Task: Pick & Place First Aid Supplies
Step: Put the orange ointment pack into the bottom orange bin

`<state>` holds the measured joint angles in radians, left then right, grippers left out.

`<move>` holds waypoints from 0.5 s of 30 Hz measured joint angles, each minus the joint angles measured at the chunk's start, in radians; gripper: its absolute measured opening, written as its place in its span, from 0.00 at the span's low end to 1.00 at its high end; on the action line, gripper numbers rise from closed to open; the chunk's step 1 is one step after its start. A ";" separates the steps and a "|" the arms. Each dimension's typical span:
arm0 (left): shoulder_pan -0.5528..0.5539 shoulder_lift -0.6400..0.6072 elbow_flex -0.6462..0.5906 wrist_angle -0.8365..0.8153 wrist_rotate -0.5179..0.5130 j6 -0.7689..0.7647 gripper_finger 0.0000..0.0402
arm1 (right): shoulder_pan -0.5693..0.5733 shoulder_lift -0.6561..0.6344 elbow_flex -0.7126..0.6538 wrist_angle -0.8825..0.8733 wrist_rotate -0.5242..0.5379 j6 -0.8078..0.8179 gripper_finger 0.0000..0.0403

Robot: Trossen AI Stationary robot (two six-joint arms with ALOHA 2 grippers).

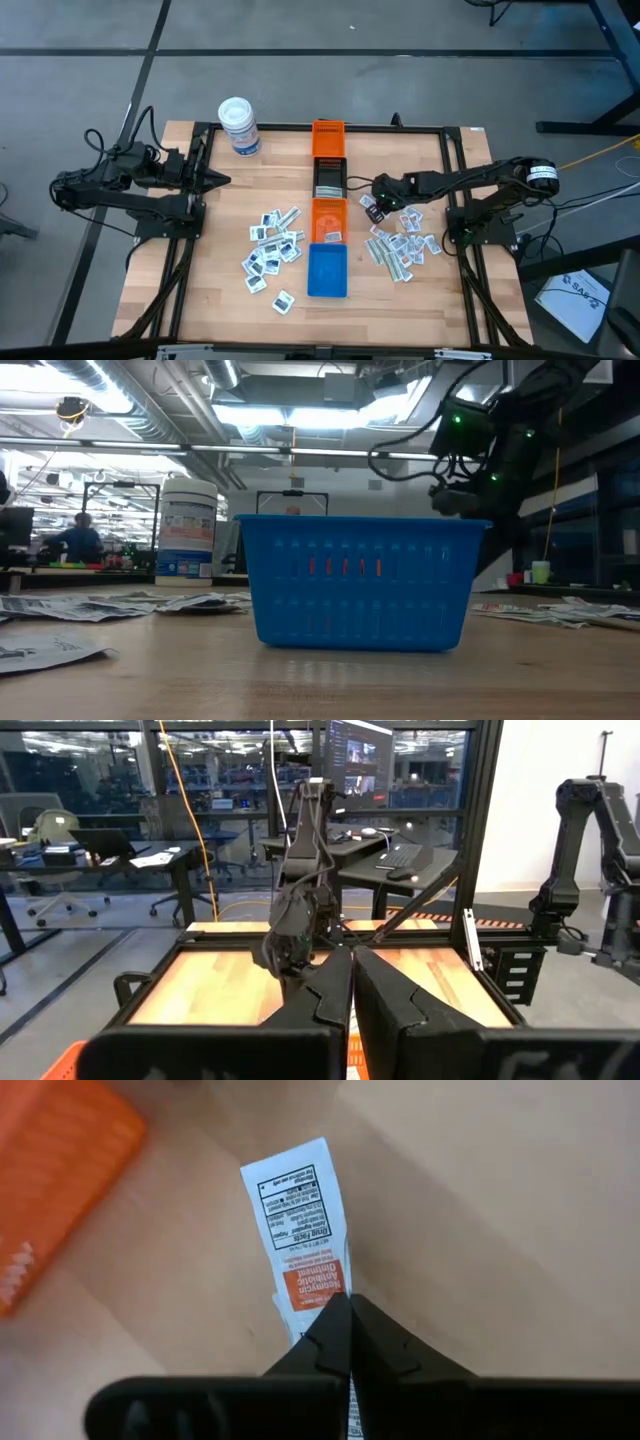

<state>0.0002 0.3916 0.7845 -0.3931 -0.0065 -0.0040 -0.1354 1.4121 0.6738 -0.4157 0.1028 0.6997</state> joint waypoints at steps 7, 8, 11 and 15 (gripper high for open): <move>0.000 0.000 0.000 0.000 0.000 0.000 0.03 | 0.029 0.009 -0.027 -0.017 -0.046 0.018 0.00; 0.000 0.000 0.000 0.000 0.000 0.000 0.03 | 0.029 0.009 -0.027 -0.018 -0.046 0.015 0.01; 0.000 0.000 0.000 0.000 0.000 0.000 0.02 | 0.029 0.009 -0.027 -0.010 -0.044 -0.019 0.04; 0.000 0.000 0.000 0.000 0.000 0.000 0.02 | 0.029 0.009 -0.027 -0.008 -0.023 -0.053 0.12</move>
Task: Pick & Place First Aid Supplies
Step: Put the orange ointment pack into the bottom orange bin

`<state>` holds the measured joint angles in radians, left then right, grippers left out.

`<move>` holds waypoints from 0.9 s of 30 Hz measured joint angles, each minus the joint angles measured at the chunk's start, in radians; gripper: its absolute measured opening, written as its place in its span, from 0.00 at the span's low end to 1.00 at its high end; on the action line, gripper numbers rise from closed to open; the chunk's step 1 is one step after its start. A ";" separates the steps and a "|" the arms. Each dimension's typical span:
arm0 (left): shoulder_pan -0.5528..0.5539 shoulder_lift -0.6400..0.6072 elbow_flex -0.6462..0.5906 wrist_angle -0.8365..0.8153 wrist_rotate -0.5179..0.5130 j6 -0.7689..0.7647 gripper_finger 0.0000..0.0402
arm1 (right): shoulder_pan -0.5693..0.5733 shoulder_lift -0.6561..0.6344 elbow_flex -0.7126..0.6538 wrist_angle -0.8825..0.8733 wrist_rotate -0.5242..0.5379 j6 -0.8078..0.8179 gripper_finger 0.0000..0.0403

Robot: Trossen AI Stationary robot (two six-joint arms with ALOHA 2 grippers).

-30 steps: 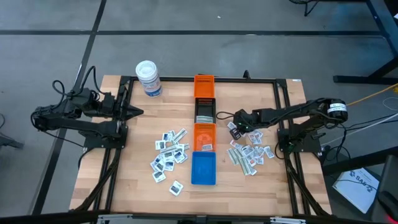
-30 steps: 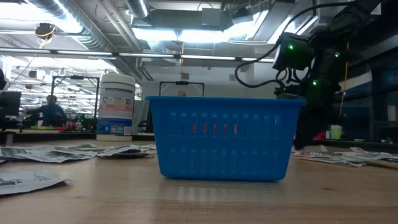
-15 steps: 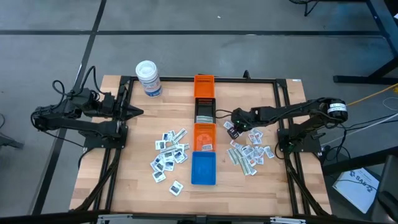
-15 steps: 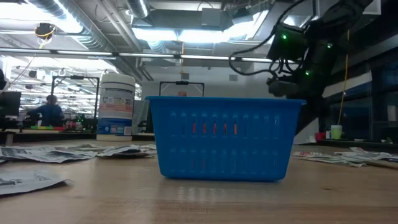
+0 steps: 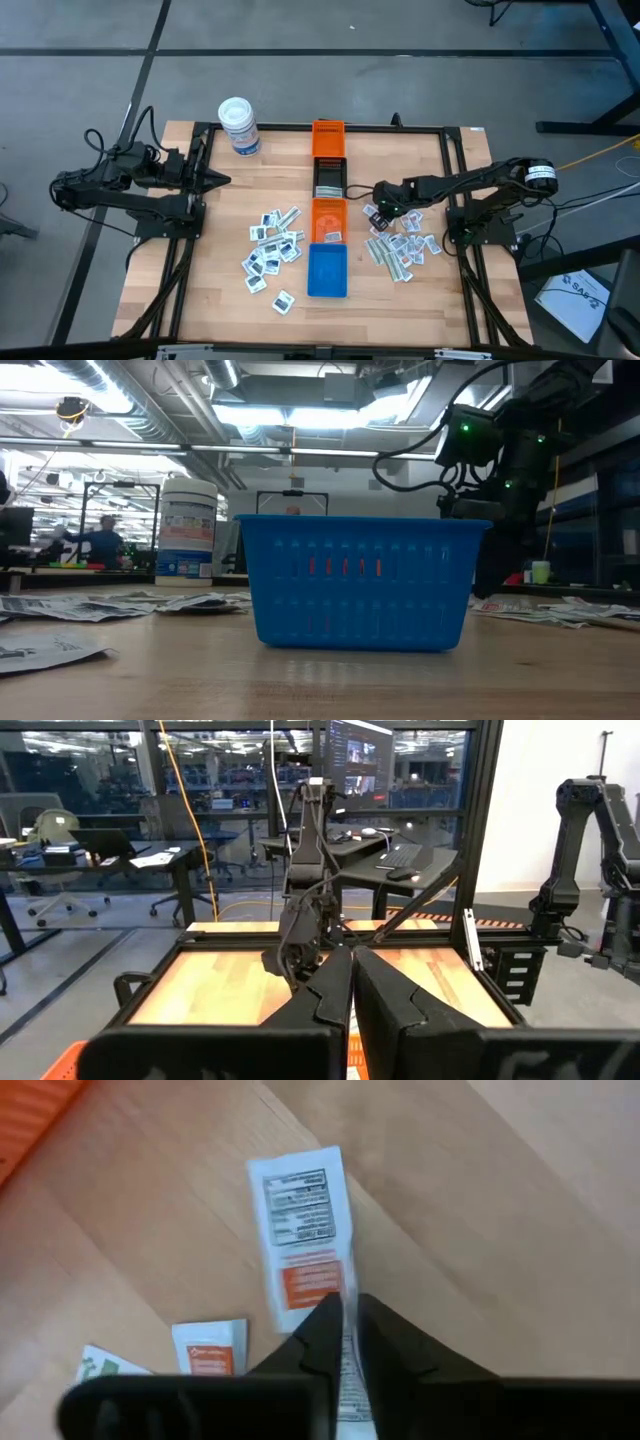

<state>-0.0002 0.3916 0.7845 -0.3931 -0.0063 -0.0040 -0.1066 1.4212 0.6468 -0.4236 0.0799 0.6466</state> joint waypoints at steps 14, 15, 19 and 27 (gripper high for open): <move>0.000 0.000 0.000 0.000 0.000 0.000 0.02 | 0.000 0.000 0.000 0.000 0.007 -0.026 0.35; 0.000 0.000 0.000 0.000 0.000 0.000 0.02 | 0.000 0.000 0.000 0.000 0.007 -0.026 0.35; 0.000 0.000 0.000 0.000 0.000 0.000 0.03 | 0.002 0.000 0.000 0.000 0.006 -0.029 0.32; 0.000 0.000 0.000 0.000 0.000 0.000 0.02 | 0.026 0.000 0.000 0.001 0.004 -0.053 0.24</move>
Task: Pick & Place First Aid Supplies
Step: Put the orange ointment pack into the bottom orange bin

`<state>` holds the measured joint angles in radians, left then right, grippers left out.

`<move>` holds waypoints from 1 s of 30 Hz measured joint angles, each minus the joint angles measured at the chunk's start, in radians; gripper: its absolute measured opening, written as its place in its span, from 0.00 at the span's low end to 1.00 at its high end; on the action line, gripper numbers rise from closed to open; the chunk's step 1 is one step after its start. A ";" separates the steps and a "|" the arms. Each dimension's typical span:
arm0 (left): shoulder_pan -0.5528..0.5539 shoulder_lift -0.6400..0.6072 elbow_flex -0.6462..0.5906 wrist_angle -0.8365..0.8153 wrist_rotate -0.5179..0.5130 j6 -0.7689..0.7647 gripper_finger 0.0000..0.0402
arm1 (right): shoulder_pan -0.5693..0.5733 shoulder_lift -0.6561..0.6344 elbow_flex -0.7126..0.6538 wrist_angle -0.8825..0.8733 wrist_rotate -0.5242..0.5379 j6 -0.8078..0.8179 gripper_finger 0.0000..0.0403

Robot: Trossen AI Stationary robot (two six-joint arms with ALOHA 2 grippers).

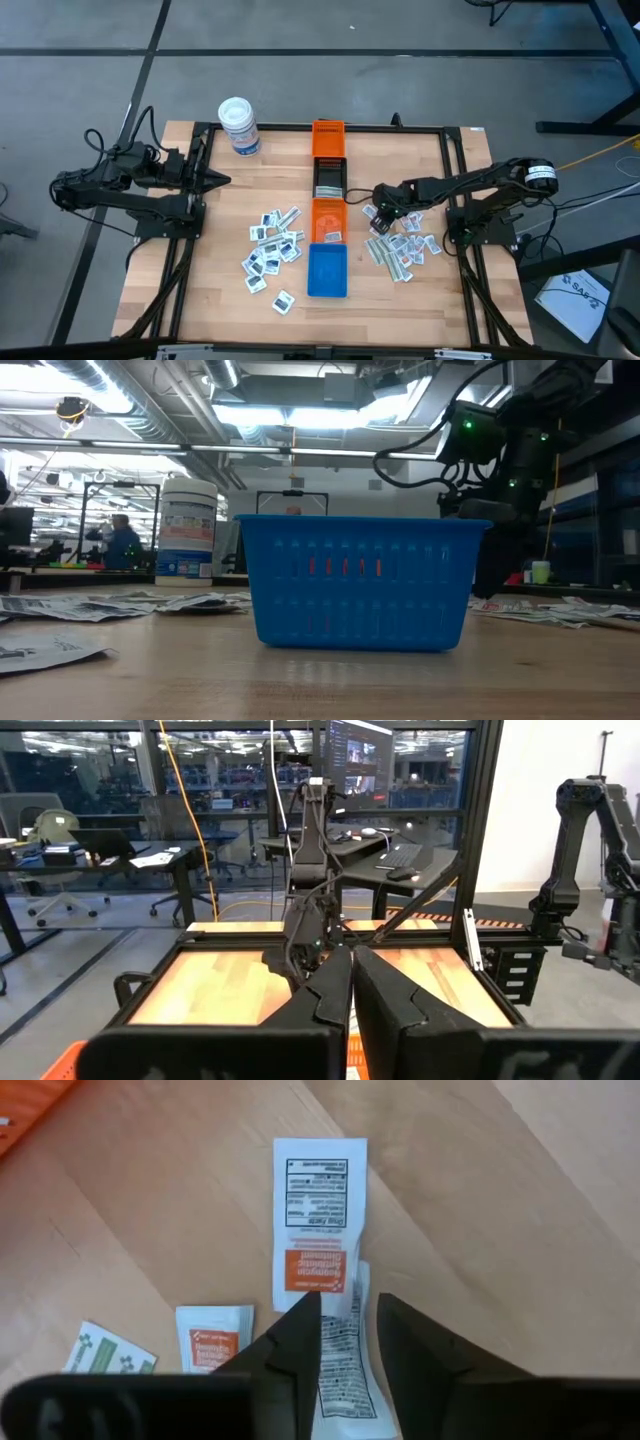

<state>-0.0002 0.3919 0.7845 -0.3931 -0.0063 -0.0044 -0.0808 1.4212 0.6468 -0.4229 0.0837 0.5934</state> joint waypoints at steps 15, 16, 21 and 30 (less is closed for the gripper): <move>0.000 0.000 0.000 0.000 0.000 0.000 0.02 | 0.001 0.002 0.000 0.004 -0.008 0.005 0.18; 0.000 0.000 0.000 0.000 0.000 0.000 0.02 | 0.000 0.006 0.000 0.006 -0.008 0.005 0.17; 0.000 0.000 0.000 0.000 0.000 0.000 0.02 | 0.000 0.033 0.000 0.016 -0.009 0.002 0.17; 0.000 0.000 0.000 0.000 0.000 0.000 0.03 | 0.000 0.035 0.000 0.016 -0.007 -0.008 0.11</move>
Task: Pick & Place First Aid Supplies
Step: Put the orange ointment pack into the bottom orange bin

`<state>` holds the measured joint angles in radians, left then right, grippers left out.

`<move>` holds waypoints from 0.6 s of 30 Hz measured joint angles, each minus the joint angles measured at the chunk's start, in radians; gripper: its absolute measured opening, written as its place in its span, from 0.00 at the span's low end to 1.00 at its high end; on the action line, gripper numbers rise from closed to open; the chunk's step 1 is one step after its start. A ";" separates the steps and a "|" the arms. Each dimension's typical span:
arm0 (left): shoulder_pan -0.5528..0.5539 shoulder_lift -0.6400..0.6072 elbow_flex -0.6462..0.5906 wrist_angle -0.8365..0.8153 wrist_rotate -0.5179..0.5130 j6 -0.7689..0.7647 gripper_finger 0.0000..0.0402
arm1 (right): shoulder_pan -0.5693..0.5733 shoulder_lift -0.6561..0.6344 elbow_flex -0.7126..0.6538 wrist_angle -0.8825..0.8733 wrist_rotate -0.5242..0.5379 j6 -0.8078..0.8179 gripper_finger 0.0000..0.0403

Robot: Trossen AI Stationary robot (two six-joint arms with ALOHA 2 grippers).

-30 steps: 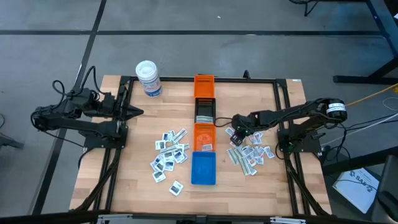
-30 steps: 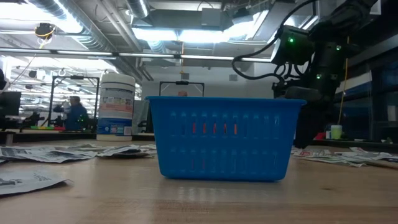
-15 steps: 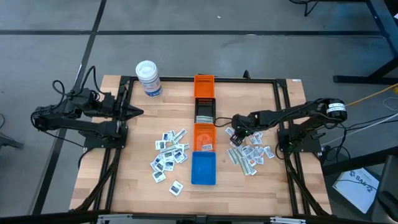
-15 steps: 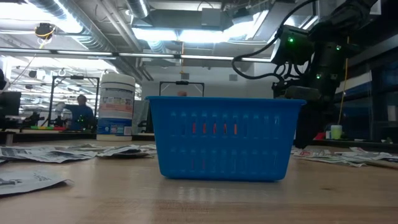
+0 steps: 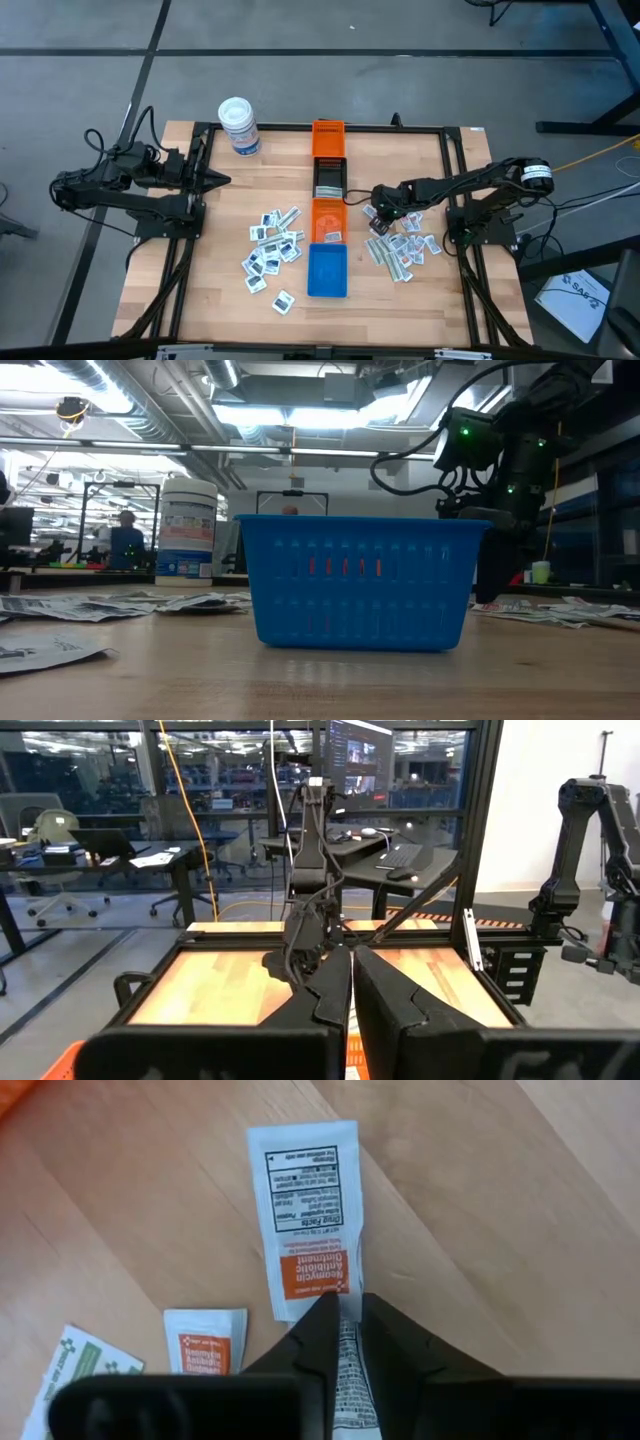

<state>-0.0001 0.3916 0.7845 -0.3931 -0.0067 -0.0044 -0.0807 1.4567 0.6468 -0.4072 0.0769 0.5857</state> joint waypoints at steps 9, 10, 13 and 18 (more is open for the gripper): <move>0.000 0.000 0.000 0.000 0.000 0.000 0.02 | 0.000 0.000 0.000 0.007 0.044 -0.017 0.26; 0.000 0.000 0.000 0.000 0.000 0.000 0.02 | 0.000 0.000 0.000 0.007 0.044 -0.017 0.29; 0.000 0.000 0.000 0.000 0.000 0.000 0.02 | 0.000 0.000 0.000 0.008 0.039 -0.014 0.36; 0.000 0.000 0.000 0.000 0.000 0.000 0.03 | 0.000 0.000 0.000 0.019 0.012 -0.012 0.39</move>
<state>-0.0002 0.3916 0.7845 -0.3931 -0.0063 -0.0044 -0.0811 1.4570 0.6468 -0.3883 0.0891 0.5734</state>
